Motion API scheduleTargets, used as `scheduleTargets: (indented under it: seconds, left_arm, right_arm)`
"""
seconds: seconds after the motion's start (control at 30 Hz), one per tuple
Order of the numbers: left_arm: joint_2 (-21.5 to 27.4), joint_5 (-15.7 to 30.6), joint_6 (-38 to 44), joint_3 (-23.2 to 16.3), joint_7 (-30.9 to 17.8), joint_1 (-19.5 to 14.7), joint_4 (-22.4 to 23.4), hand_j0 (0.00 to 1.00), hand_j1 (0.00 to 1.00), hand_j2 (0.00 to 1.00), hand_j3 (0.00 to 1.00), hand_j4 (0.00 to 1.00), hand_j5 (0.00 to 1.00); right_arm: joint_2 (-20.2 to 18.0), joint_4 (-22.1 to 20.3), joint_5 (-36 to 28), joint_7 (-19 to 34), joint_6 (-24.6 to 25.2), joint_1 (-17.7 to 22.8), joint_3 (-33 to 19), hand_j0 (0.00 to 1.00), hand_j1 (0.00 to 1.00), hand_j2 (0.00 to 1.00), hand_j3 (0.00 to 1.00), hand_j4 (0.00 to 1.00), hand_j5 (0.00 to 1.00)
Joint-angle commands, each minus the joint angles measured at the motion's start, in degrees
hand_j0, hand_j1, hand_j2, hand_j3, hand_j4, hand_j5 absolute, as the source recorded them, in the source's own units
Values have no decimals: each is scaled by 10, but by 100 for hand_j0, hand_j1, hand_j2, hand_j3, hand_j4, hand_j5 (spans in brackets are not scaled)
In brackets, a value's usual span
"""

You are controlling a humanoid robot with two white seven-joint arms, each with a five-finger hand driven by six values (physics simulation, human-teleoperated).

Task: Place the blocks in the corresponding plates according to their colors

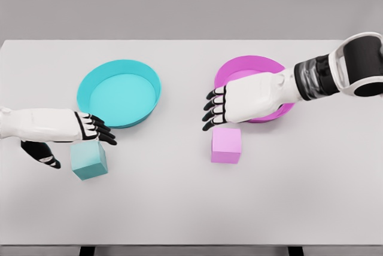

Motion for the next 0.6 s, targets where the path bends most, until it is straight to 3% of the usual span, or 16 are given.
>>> scheduleTargets:
  seconds: [0.0,0.13,0.57]
  left_arm:
    - [-6,0,1,0,0,0,0,100,100,100,100,100,100]
    - [-12,-12,1,1,0,11,1,100,100,100,100,100,100]
    - [-21,-59,1,8,0,24,3,100,100,100,100,100,100]
  right_arm:
    - [3,0,-2,0,1,0,2,100,100,100,100,100,100]
    - [15,0,-2,0,1,0,28,100,100,100,100,100,100]
    - [15,0,-1,0,1,3,35,100,100,100,100,100,100]
